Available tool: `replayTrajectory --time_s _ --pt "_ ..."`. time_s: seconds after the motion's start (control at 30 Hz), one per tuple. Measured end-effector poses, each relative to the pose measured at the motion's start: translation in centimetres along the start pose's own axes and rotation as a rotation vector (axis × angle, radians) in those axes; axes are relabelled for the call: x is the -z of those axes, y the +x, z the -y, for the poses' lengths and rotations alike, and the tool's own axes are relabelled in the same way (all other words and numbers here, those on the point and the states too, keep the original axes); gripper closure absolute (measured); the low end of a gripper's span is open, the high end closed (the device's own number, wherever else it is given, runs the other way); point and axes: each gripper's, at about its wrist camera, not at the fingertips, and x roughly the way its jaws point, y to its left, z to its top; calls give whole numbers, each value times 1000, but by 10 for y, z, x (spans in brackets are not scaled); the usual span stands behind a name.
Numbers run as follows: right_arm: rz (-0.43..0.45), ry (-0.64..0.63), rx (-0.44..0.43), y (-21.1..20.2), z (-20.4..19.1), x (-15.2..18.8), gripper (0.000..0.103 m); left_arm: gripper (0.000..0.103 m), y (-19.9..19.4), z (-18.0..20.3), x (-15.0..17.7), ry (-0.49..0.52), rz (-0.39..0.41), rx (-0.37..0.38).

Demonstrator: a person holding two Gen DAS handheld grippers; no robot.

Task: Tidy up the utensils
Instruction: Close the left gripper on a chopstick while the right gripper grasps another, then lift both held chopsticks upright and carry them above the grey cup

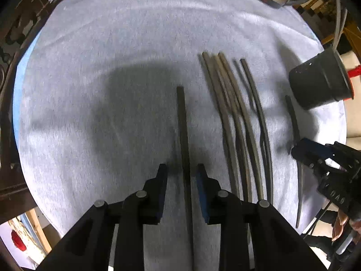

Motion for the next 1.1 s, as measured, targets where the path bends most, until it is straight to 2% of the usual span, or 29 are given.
replayTrajectory --time_s 0.03,0.07,0.1,0.13,0.17,0.23,0.43,0.6,0.9,1.0,1.1 --pt "-4 -23 19 1 -4 -2 70 82 -1 0 1 6 3 -7" --pt "-8 -38 32 2 -8 -4 71 94 0 -2 2 13 3 -18" --pt "-12 -52 46 3 -11 -5 76 96 1 -4 1 16 3 -22" --pt "-17 -71 74 4 -13 -6 85 96 -1 -6 0 21 -2 -13" --pt "-21 -86 89 6 -18 -8 90 96 -1 -7 -1 30 -6 -6" --pt "-42 -108 95 8 -20 -9 94 97 2 -13 -3 53 -15 -8" --pt "-89 -134 100 5 -12 -7 94 97 8 -19 -8 76 -42 -24" --pt "-106 -158 118 11 -19 -11 94 96 -1 9 -11 118 -31 -46" --pt "-80 -167 132 14 -29 -6 97 97 3 7 1 96 4 -17" --pt "-11 -145 98 -2 -26 2 97 97 -13 -3 7 56 76 29" --pt "129 -107 28 -37 -27 15 97 97 -48 -17 20 -11 222 102"
